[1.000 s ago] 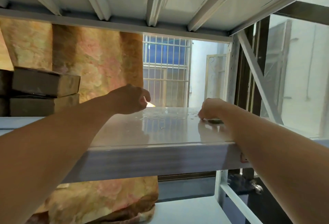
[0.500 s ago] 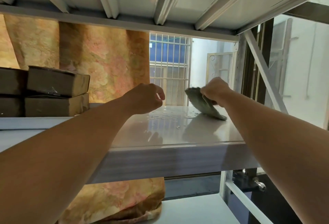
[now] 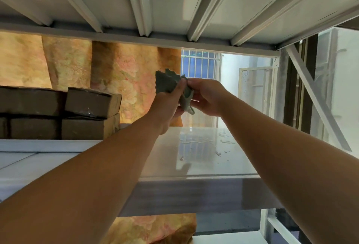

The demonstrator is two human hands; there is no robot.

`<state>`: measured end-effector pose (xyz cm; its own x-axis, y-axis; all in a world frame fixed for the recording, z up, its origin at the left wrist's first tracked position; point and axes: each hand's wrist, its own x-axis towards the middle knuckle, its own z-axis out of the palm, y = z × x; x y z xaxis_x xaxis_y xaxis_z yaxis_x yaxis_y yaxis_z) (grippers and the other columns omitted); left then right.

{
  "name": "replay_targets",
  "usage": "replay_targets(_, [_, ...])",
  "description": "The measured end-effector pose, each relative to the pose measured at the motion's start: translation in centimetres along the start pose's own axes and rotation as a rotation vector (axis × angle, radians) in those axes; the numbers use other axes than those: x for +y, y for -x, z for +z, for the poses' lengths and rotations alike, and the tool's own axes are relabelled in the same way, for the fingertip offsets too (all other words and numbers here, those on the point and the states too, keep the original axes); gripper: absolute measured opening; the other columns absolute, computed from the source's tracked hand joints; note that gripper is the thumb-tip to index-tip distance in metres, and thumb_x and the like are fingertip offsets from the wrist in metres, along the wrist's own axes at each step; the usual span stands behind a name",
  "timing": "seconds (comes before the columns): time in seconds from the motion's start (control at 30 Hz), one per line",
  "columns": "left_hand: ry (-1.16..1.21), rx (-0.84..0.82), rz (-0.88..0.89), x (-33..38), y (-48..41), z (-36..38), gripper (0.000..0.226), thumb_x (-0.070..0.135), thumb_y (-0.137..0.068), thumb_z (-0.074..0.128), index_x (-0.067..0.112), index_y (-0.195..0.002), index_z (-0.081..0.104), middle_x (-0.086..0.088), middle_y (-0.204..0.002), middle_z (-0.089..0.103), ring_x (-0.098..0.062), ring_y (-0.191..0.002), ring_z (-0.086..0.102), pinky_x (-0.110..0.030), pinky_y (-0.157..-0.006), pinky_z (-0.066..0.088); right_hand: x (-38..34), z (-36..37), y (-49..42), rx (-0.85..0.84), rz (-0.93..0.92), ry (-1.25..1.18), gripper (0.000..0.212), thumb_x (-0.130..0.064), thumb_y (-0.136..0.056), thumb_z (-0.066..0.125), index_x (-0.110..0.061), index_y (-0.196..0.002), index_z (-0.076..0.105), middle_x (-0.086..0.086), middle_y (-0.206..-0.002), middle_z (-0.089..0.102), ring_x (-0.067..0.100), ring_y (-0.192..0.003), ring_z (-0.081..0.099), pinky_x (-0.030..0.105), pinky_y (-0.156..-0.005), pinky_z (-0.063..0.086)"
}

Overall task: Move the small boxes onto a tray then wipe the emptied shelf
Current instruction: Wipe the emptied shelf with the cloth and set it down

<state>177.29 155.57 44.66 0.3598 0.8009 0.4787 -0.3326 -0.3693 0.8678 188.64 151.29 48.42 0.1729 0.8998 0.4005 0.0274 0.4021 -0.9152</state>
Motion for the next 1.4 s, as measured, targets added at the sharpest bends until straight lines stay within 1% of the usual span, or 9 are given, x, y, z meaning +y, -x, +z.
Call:
replay_targets(0.33, [0.15, 0.184, -0.151, -0.3, -1.0, -0.3, 0.032, 0.004, -0.094, 0.042, 0.012, -0.124, 0.051, -0.012, -0.123, 0.059, -0.025, -0.104, 0.059, -0.031, -0.066, 0.056, 3.0, -0.8, -0.8, 0.062, 0.006, -0.037, 0.024, -0.004, -0.097, 0.04, -0.006, -0.106, 0.062, 0.016, -0.103, 0.066, 0.027, -0.088, 0.068, 0.033, -0.07, 0.06])
replay_targets(0.47, [-0.046, 0.202, -0.084, -0.4, -1.3, -0.5, 0.039, -0.002, -0.092, 0.033, 0.017, -0.122, 0.049, -0.008, -0.124, 0.055, -0.025, -0.113, 0.051, -0.043, -0.102, 0.043, 3.2, -2.3, -1.3, 0.039, 0.159, 0.036, 0.04, -0.051, -0.087, 0.056, -0.015, -0.103, 0.058, 0.009, -0.1, 0.07, 0.023, -0.083, 0.071, 0.032, -0.072, 0.059])
replay_targets(0.57, [-0.137, 0.14, 0.002, -0.3, -0.6, -0.5, 0.037, -0.005, -0.09, 0.033, 0.013, -0.114, 0.053, -0.008, -0.117, 0.058, -0.025, -0.109, 0.054, -0.032, -0.097, 0.045, 3.2, -2.6, -1.6, 0.02, 0.182, 0.052, 0.066, -0.072, -0.065, 0.062, -0.02, -0.105, 0.053, 0.007, -0.101, 0.07, 0.021, -0.083, 0.072, 0.033, -0.076, 0.059])
replay_targets(0.67, [-0.324, -0.003, 0.181, 0.0, 0.4, -0.1, 0.026, -0.006, -0.086, 0.042, 0.013, -0.092, 0.058, -0.007, -0.09, 0.062, -0.02, -0.084, 0.059, -0.025, -0.07, 0.052, 3.3, -1.9, -1.4, -0.076, 0.149, 0.131, 0.076, -0.063, -0.064, 0.072, -0.013, -0.118, 0.055, 0.012, -0.115, 0.065, 0.024, -0.096, 0.066, 0.033, -0.079, 0.057])
replay_targets(0.8, [-0.325, -0.014, 0.174, 0.0, 0.4, 0.0, 0.019, 0.005, -0.089, 0.048, 0.008, -0.104, 0.061, -0.013, -0.098, 0.066, -0.025, -0.09, 0.063, -0.035, -0.078, 0.054, 3.2, -1.3, -0.9, -0.163, 0.145, 0.018, 0.059, -0.038, -0.077, 0.072, 0.0, -0.118, 0.056, 0.017, -0.099, 0.065, 0.028, -0.086, 0.065, 0.036, -0.071, 0.058])
replay_targets(0.93, [-0.344, 0.234, 0.114, -0.1, -0.6, -0.4, 0.013, 0.018, -0.095, 0.046, 0.014, -0.101, 0.057, 0.002, -0.088, 0.058, -0.019, -0.086, 0.056, -0.032, -0.074, 0.045, 3.1, -1.7, -0.8, -0.016, 0.171, 0.012, 0.031, -0.014, -0.086, 0.063, -0.001, -0.114, 0.056, 0.016, -0.104, 0.064, 0.029, -0.094, 0.065, 0.038, -0.076, 0.058])
replay_targets(1.13, [-0.068, 0.335, 0.011, 0.4, -1.3, -1.4, 0.017, 0.014, -0.09, 0.053, 0.022, -0.075, 0.049, 0.001, -0.079, 0.053, -0.021, -0.078, 0.056, -0.035, -0.075, 0.048, 2.9, -2.3, -0.8, 0.242, 0.212, 0.139, 0.037, 0.003, -0.081, 0.044, -0.005, -0.114, 0.059, 0.009, -0.096, 0.057, 0.023, -0.08, 0.056, 0.034, -0.063, 0.052])
replay_targets(1.27, [0.094, 0.237, -0.014, 0.7, -0.9, -1.7, 0.006, 0.026, -0.085, 0.061, 0.025, -0.09, 0.057, 0.002, -0.092, 0.061, -0.017, -0.086, 0.06, -0.029, -0.064, 0.051, 2.9, -3.2, -0.4, 0.322, 0.26, 0.188, 0.008, -0.005, -0.084, 0.058, -0.003, -0.092, 0.058, 0.011, -0.085, 0.059, 0.021, -0.07, 0.058, 0.029, -0.052, 0.05])
replay_targets(1.4, [0.144, 0.265, -0.015, 0.8, -1.6, -2.9, 0.067, 0.016, -0.086, 0.059, 0.033, -0.141, 0.024, -0.005, -0.114, 0.048, -0.023, -0.091, 0.055, -0.031, -0.061, 0.052, 2.6, -3.8, -0.2, 0.177, 0.366, 0.034, 0.01, -0.009, -0.089, 0.059, -0.001, -0.095, 0.058, 0.011, -0.087, 0.061, 0.02, -0.072, 0.061, 0.028, -0.052, 0.054])
